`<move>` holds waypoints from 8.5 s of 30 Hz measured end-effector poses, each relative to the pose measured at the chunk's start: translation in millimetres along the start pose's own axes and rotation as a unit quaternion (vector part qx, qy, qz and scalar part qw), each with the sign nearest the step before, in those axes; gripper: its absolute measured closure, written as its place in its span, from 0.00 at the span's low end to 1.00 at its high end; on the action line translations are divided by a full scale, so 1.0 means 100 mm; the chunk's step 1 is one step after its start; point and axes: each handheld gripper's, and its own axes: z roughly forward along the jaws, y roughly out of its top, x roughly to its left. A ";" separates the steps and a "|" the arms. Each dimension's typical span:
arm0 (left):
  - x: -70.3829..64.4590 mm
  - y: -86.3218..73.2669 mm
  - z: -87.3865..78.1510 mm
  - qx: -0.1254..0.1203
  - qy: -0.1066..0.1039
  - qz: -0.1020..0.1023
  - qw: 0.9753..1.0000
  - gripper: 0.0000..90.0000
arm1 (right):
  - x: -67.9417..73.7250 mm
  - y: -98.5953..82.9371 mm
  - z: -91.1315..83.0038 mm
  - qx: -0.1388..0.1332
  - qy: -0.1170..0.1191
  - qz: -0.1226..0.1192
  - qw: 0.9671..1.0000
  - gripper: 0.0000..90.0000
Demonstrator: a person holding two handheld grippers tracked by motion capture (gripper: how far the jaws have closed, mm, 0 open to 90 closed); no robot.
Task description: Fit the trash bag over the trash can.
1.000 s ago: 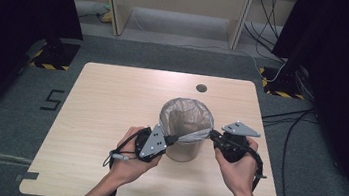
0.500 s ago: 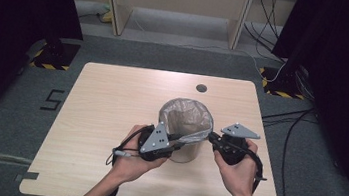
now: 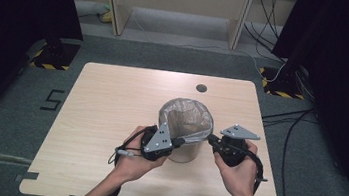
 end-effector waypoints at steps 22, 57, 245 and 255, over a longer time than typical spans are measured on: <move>0.04 0.06 0.02 0.000 -0.012 -0.009 1.000 0.90 | -0.16 0.11 -0.01 -0.037 0.025 0.062 0.997 0.68; -0.01 0.06 0.03 0.013 -0.003 0.029 0.999 1.00 | -0.10 0.07 0.03 -0.034 0.031 0.045 0.998 0.68; 0.68 0.23 0.09 0.099 -0.025 -0.039 0.994 0.82 | -0.10 0.84 0.77 0.124 0.118 -0.029 0.985 0.62; 0.81 0.29 0.45 0.141 0.005 -0.005 0.990 0.85 | 0.01 0.71 0.59 0.166 0.127 -0.069 0.976 0.63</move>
